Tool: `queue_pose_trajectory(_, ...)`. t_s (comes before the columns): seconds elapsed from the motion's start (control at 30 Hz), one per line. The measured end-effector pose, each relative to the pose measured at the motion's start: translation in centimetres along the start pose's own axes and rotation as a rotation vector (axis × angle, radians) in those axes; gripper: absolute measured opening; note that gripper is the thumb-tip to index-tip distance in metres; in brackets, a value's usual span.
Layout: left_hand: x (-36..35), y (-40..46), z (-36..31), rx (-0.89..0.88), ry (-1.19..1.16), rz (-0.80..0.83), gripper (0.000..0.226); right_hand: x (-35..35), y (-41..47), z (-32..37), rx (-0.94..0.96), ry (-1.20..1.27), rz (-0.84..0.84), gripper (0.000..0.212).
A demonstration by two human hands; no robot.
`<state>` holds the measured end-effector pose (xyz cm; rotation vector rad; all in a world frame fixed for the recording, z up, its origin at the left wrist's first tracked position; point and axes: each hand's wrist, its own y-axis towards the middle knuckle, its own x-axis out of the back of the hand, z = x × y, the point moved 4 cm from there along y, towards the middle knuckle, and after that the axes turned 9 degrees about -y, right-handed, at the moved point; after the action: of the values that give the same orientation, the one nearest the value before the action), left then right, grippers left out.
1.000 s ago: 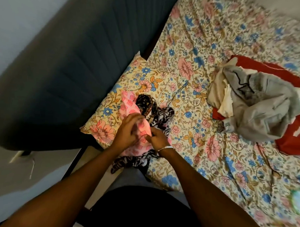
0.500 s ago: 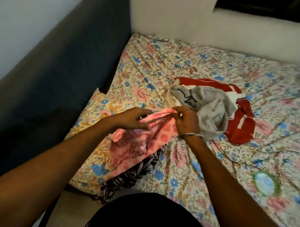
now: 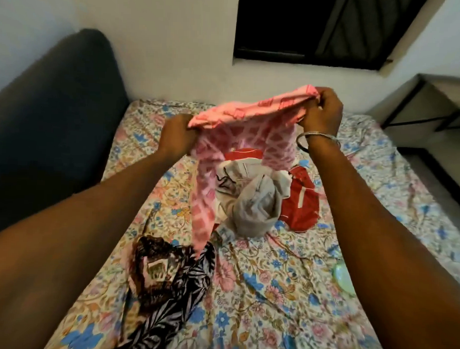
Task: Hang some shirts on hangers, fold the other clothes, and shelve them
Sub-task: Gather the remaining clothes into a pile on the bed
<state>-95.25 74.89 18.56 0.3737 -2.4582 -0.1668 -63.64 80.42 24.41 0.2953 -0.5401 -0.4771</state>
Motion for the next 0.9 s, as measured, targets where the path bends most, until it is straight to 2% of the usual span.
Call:
queue_pose_trajectory(0.07, -0.7, 1.4, -3.2, -0.073, -0.106, -0.079, 0.020, 1.5, 0.4, 1.0, 0.072, 0.055, -0.110, 0.021)
queue_pose_trajectory(0.13, -2.3, 1.1, -4.4, -0.099, -0.161, -0.069, 0.024, 1.9, -0.4, 0.6, 0.112, 0.067, -0.150, 0.021)
queue_pose_trajectory(0.23, -6.1, -1.1, -2.2, -0.069, -0.101, 0.102, 0.030, 0.6, -3.3, -3.8, 0.004, 0.002, -0.076, 0.023)
queue_pose_trajectory(0.33, -9.7, -5.9, 3.4, 0.176, -0.209, 0.345, 0.027, -2.3, -9.0, -11.5, -0.180, -0.177, 0.214, 0.024)
queue_pose_trajectory(0.4, -11.4, -10.3, 8.3, 0.200, -0.065, 0.487, 0.040, -4.3, -14.6, -17.1, -0.317, -0.265, 0.450, 0.030)
queue_pose_trajectory(0.47, -11.7, -15.1, 13.5, 0.280, -0.011, 0.560, 0.050, -5.6, -20.8, -21.1, -0.449, -0.314, 0.605, 0.040)
queue_pose_trajectory(0.53, -11.5, -19.7, 18.5, 0.393, 0.019, 0.629, 0.048, -6.5, -26.7, -23.4, -0.501, -0.395, 0.724, 0.031)
queue_pose_trajectory(0.67, -9.8, -29.3, 26.8, 0.591, 0.059, 0.720, 0.044, -9.8, -38.3, -24.7, -0.555, -0.459, 0.990, 0.026)
queue_pose_trajectory(0.73, -9.0, -34.1, 30.0, 0.666, 0.053, 0.768, 0.043, -11.3, -44.2, -25.4, -0.603, -0.453, 1.058, 0.024)
queue_pose_trajectory(0.77, -9.0, -35.4, 31.1, 0.691, 0.046, 0.768, 0.046, -11.9, -46.1, -25.8, -0.620, -0.444, 1.068, 0.023)
queue_pose_trajectory(0.83, -8.9, -39.6, 34.5, 0.763, 0.028, 0.728, 0.069, -13.2, -51.8, -26.7, -0.681, -0.449, 1.138, 0.023)
queue_pose_trajectory(0.9, -9.8, -43.5, 39.0, 0.821, 0.007, 0.715, 0.080, -14.6, -56.2, -27.7, -0.808, -0.423, 1.184, 0.028)
